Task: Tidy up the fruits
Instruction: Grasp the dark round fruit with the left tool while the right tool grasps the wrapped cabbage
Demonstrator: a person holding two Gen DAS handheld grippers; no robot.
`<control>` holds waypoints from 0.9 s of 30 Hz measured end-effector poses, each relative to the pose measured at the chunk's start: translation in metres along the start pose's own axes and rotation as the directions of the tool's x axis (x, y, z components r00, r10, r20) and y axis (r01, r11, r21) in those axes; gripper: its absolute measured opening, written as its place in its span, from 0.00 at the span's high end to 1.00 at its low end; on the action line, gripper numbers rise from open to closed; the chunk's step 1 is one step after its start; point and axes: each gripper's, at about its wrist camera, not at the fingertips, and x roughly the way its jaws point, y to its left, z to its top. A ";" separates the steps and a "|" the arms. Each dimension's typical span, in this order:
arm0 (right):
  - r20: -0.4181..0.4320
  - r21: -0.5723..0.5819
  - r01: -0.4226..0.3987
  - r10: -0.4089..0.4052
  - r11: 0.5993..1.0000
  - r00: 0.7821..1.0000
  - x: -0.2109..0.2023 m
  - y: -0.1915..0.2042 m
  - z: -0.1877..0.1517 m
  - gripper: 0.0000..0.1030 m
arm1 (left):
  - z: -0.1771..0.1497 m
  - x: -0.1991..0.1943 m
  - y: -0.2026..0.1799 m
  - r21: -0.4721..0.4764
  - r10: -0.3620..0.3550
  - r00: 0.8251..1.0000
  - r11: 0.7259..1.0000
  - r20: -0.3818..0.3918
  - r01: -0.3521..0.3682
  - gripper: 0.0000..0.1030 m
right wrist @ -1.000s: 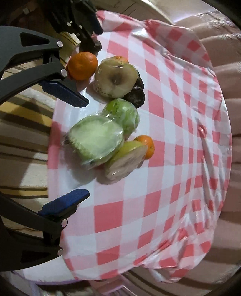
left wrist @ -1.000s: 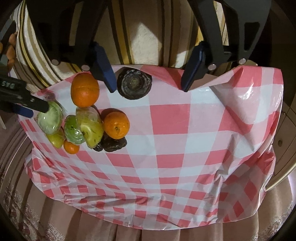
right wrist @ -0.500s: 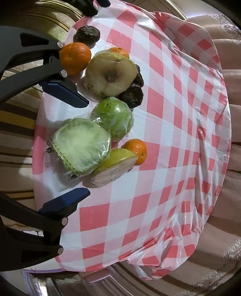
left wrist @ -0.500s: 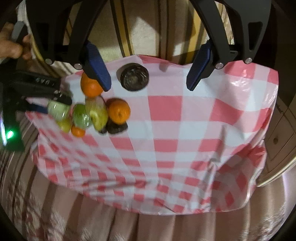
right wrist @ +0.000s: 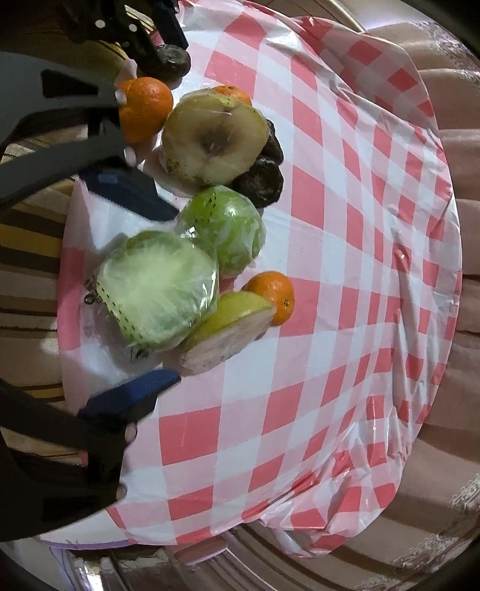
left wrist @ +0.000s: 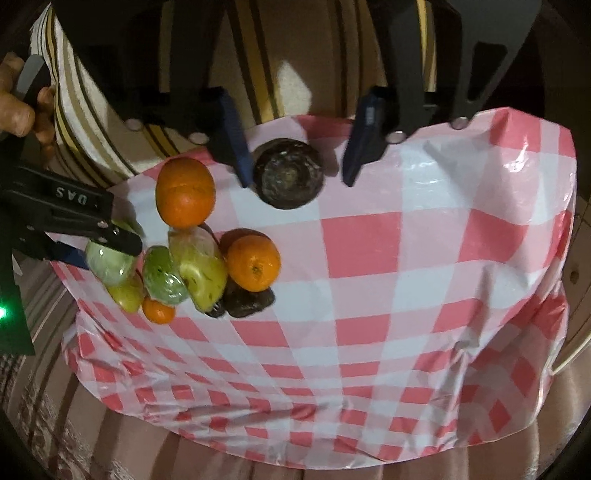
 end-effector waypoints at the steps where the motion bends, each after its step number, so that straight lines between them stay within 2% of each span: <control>1: 0.001 -0.001 -0.003 0.003 1.000 1.000 0.000 0.000 -0.001 0.36 | -0.001 0.001 -0.001 0.005 0.002 1.000 1.000 0.000 -0.002 0.61; 6: 0.013 0.000 0.009 -0.009 1.000 1.000 -0.004 0.002 -0.004 0.36 | -0.003 -0.002 -0.001 -0.006 0.000 1.000 1.000 0.008 0.000 0.61; 7: 0.019 -0.001 0.007 -0.007 1.000 1.000 -0.005 0.002 -0.005 0.38 | -0.003 -0.002 -0.001 -0.008 -0.001 1.000 1.000 0.009 0.001 0.61; 13: 0.038 0.044 -0.078 0.077 0.996 0.996 -0.012 -0.013 -0.011 0.44 | -0.003 -0.005 0.000 -0.019 -0.003 1.000 1.000 0.023 0.004 0.61; 17: 0.027 0.043 -0.088 0.086 0.995 0.996 -0.014 -0.013 -0.011 0.42 | -0.004 -0.006 -0.001 -0.023 -0.004 1.000 1.000 0.025 0.005 0.61; 19: 0.029 0.037 -0.044 0.043 0.998 0.999 -0.016 -0.012 -0.013 0.27 | -0.003 -0.006 -0.001 -0.025 -0.006 1.000 1.000 0.025 0.006 0.61; 20: 0.036 0.039 -0.024 0.022 0.999 0.999 -0.017 -0.012 -0.013 0.23 | -0.004 -0.006 -0.001 -0.025 -0.006 1.000 1.000 0.025 0.007 0.61; 23: 0.061 0.018 0.075 -0.076 0.997 0.995 -0.024 -0.008 -0.014 0.21 | -0.003 -0.007 -0.001 -0.027 -0.009 1.000 1.000 0.025 0.010 0.61; 27: 0.094 -0.095 0.182 -0.173 0.979 0.980 -0.026 0.014 -0.014 0.19 | -0.003 -0.007 -0.002 -0.028 -0.009 1.000 1.000 0.026 0.010 0.61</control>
